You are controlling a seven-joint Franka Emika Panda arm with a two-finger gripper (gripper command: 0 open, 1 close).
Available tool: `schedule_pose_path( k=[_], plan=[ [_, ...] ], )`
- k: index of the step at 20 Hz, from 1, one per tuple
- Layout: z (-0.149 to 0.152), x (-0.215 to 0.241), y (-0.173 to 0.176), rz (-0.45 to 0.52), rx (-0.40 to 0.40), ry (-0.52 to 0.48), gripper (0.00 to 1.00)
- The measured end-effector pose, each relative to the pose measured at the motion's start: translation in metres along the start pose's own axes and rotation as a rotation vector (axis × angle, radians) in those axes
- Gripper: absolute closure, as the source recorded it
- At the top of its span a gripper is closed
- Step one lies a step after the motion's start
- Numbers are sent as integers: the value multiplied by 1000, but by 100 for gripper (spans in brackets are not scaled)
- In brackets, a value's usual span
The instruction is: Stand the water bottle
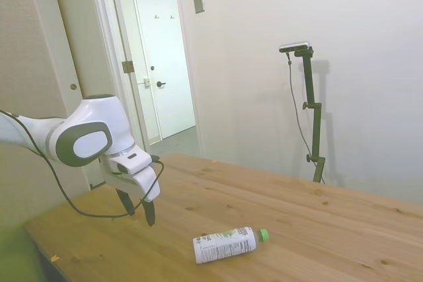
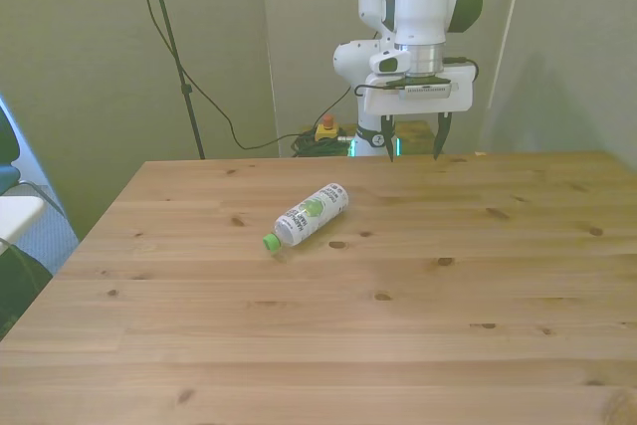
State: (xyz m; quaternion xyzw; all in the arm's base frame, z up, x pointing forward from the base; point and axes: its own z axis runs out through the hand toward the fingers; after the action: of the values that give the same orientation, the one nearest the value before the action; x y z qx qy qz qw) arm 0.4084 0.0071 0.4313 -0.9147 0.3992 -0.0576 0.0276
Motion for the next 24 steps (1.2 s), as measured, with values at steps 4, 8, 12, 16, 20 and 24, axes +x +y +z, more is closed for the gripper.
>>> schedule_pose_path(
  k=[4,8,12,16,20,24],
  plan=[
    [1,2,1,-1,-6,5,0],
    [-6,24,17,60,6,14,0],
    [-23,67,42,149,24,43,0],
    [-42,119,72,234,20,80,0],
    [-46,173,88,312,12,94,0],
    [-34,224,85,363,-10,99,0]
  ],
)
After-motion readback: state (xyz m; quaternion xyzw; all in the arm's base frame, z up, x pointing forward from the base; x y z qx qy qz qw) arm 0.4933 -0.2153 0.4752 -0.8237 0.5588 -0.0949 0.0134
